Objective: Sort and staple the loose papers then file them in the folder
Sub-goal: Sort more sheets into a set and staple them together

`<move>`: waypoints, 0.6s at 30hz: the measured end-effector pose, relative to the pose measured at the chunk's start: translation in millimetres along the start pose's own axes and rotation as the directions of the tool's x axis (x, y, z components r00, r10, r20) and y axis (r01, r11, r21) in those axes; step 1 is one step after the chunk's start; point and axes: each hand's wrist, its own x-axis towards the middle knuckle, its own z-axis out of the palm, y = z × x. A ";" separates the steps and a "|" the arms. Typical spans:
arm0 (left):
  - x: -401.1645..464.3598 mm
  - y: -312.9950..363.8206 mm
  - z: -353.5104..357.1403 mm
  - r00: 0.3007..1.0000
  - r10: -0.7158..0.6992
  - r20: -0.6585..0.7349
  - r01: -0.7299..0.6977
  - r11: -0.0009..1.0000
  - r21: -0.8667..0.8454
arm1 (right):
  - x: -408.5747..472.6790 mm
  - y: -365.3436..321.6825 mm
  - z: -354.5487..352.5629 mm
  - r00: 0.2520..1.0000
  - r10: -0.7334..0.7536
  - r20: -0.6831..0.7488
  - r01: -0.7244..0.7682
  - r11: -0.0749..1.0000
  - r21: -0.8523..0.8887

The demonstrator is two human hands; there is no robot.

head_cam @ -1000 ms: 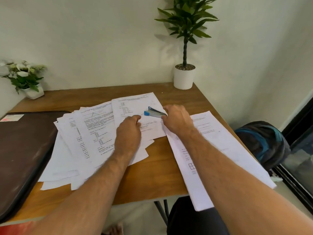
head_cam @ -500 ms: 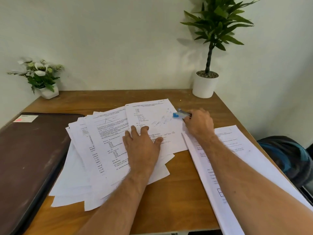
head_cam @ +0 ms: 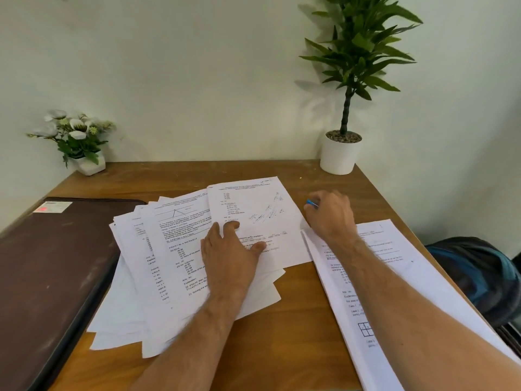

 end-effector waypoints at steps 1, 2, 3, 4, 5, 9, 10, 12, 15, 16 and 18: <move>-0.7 -0.6 -3.0 1.000 -0.028 -0.002 0.028 0.999 -0.034 | -4.3 -6.2 0.6 0.998 -0.056 0.008 0.056 0.998 -0.005; -2.0 -0.8 -6.8 0.998 -0.055 -0.001 0.055 0.996 -0.069 | -9.0 -13.1 1.0 0.993 -0.113 0.014 0.114 0.993 -0.014; -2.6 -1.2 -10.4 0.997 -0.082 0.003 0.082 0.992 -0.100 | -13.6 -19.5 3.0 0.987 -0.160 0.030 0.161 0.987 -0.021; -3.9 -0.8 -16.3 0.994 -0.106 0.002 0.105 0.986 -0.127 | -19.5 -26.8 5.3 0.979 -0.196 0.051 0.197 0.980 -0.018; -4.0 -1.4 -21.3 0.991 -0.131 -0.001 0.130 0.979 -0.155 | -26.9 -34.6 8.6 0.974 -0.209 0.086 0.210 0.978 -0.002; -10.0 -7.6 -43.6 0.978 -0.204 -0.041 0.181 0.930 -0.320 | -63.3 -65.2 25.9 0.941 -0.183 0.286 0.182 0.983 0.030; -11.6 -10.7 -48.7 0.973 -0.225 -0.042 0.195 0.909 -0.368 | -72.1 -70.0 30.2 0.927 -0.189 0.325 0.196 0.981 0.013; -14.2 -16.5 -60.3 0.968 -0.249 -0.021 0.217 0.879 -0.424 | -86.0 -76.8 38.8 0.907 -0.231 0.353 0.259 0.965 -0.032; -13.4 -22.8 -74.4 0.967 -0.252 -0.037 0.219 0.898 -0.383 | -98.6 -78.5 47.1 0.919 -0.248 0.306 0.271 0.962 -0.035; -12.0 -25.5 -78.0 0.966 -0.252 -0.064 0.214 0.909 -0.357 | -101.3 -77.9 48.4 0.925 -0.243 0.292 0.262 0.965 -0.026; -11.1 -31.0 -82.7 0.969 -0.218 -0.120 0.175 0.939 -0.297 | -103.8 -71.8 49.1 0.934 -0.231 0.273 0.241 0.971 -0.005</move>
